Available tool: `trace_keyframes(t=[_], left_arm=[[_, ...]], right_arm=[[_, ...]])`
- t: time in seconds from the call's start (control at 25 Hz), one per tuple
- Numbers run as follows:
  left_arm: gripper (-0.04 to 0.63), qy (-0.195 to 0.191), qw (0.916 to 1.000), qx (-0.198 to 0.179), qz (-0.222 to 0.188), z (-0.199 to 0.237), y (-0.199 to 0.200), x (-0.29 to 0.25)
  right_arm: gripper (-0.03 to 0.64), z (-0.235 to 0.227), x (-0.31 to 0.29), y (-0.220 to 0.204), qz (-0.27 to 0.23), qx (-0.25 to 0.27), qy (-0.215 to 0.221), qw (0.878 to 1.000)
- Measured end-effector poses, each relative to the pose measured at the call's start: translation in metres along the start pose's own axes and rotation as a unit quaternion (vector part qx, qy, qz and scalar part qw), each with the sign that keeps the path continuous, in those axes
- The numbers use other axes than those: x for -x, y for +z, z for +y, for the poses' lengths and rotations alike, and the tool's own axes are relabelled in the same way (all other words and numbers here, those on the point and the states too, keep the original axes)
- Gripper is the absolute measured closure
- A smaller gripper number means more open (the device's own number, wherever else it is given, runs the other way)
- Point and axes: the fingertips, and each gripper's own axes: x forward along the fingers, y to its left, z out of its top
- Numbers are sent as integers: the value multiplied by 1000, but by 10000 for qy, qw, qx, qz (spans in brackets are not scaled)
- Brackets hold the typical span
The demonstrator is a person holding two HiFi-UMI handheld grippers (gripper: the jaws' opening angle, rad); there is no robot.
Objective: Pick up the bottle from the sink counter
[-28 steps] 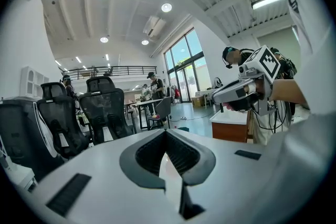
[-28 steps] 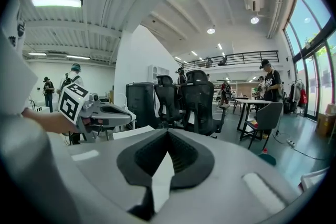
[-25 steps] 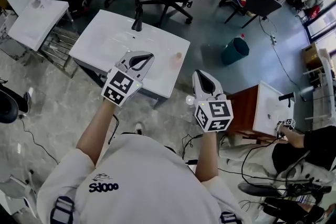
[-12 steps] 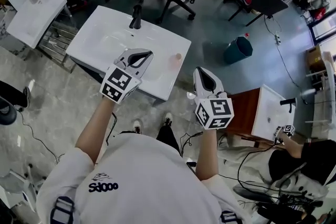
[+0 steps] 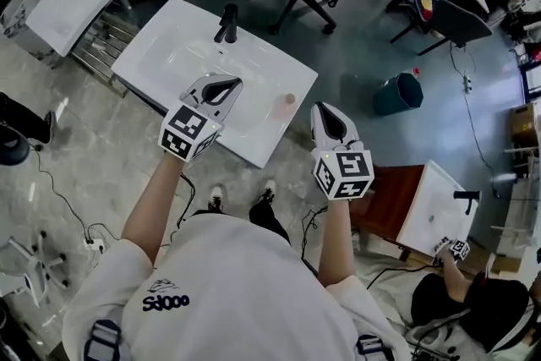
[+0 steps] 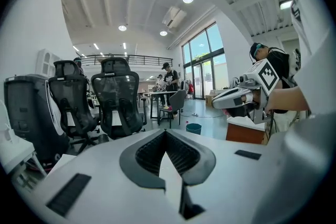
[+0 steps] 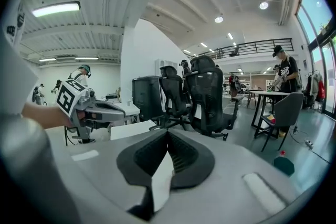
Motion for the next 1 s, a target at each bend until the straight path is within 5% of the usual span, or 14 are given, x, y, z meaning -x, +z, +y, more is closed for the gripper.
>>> trace_keyframes(t=[0.2, 1.0], left_arm=[[591, 281, 9994, 34, 205, 7, -14, -5], [591, 669, 9935, 533, 745, 12, -72, -22]], right_arm=[[525, 3, -27, -28, 381, 110, 524, 9978], [433, -7, -81, -108, 981, 287, 1043, 9893]])
